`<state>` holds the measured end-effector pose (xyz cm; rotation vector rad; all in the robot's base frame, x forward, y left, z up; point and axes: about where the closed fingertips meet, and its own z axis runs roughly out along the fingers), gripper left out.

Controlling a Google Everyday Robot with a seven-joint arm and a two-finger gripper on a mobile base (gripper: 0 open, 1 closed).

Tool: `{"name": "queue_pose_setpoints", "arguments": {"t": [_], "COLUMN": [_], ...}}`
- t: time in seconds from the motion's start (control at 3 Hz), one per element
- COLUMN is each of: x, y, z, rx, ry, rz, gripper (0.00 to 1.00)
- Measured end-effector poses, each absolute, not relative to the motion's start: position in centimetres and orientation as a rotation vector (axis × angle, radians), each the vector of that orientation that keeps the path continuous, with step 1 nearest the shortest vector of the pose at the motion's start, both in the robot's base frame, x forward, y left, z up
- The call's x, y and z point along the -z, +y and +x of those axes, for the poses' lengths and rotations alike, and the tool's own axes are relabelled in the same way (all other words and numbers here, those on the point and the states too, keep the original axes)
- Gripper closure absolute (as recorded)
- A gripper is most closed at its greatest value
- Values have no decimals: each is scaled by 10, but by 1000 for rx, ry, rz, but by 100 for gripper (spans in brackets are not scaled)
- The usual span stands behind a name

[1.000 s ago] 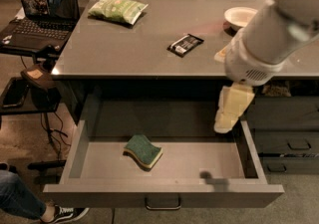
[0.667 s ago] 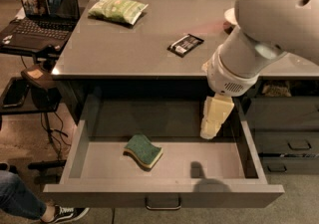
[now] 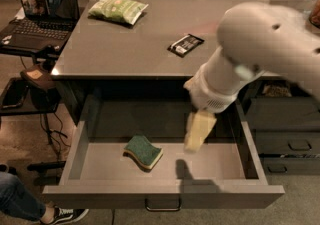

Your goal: Pick sponge from top drawer and place on counter

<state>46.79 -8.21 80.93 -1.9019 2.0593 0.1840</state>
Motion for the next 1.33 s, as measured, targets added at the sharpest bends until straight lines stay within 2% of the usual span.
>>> {"name": "queue_pose_setpoints", "arguments": {"t": [0.33,0.67,1.33], "x": [-769,-769,-713], "y": [-36,-36,17], "z": [458,458,465], "rx": [-340,-340,-482], "ry": [1993,1993,1890], "rz": [-1897,-1897,-1882], "gripper": [0,0,0]}}
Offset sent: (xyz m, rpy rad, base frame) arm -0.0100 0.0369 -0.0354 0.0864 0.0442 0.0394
